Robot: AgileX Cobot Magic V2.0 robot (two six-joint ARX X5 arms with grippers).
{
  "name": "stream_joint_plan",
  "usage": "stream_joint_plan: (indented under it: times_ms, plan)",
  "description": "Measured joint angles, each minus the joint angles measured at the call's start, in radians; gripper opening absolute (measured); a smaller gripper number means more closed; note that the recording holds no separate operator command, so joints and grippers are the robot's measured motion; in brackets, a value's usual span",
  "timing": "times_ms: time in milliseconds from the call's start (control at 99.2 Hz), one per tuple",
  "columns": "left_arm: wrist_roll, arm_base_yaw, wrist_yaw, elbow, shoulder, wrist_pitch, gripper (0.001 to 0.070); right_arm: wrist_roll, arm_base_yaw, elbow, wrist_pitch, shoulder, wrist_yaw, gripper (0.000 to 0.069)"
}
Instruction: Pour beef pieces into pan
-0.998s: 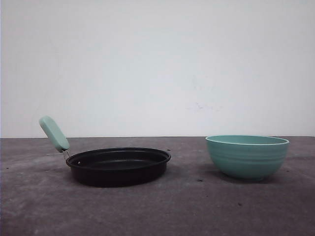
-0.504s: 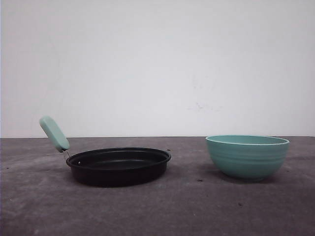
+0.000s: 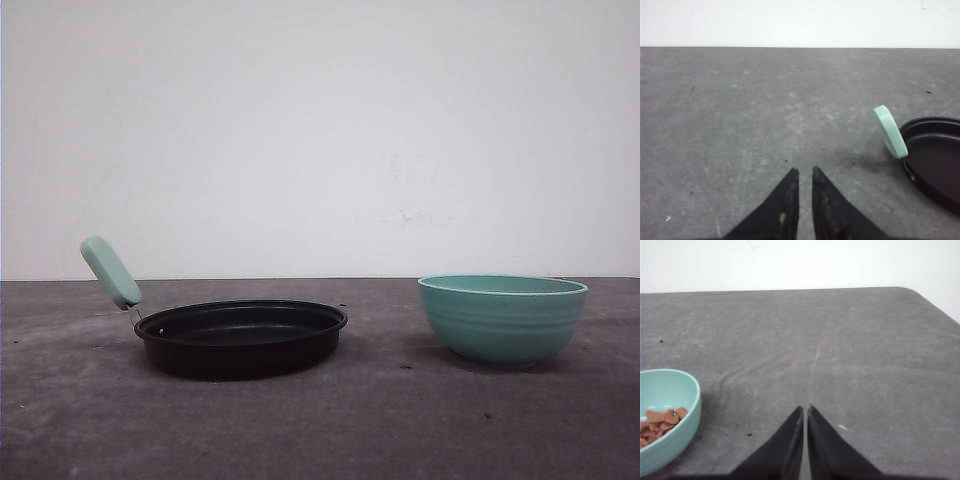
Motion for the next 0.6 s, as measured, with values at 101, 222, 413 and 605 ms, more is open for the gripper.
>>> stream_joint_plan:
  times_ms: [101, 222, 413, 605]
  plan:
    - [0.000, 0.000, 0.000, 0.000, 0.000, 0.000, 0.0021, 0.000, 0.000, 0.000, 0.000, 0.000, 0.000, 0.0014]
    - [0.000, 0.000, 0.000, 0.000, 0.000, 0.000, 0.0021, 0.000, 0.000, 0.000, 0.000, 0.000, 0.000, 0.0014]
    - [0.002, 0.000, 0.000, 0.000, 0.000, 0.000, 0.0021, 0.000, 0.000, 0.000, 0.001, 0.000, 0.002, 0.0014]
    - [0.018, 0.005, -0.026, 0.000, 0.000, 0.002, 0.0021, 0.020, 0.000, 0.000, 0.065, 0.000, -0.014, 0.0014]
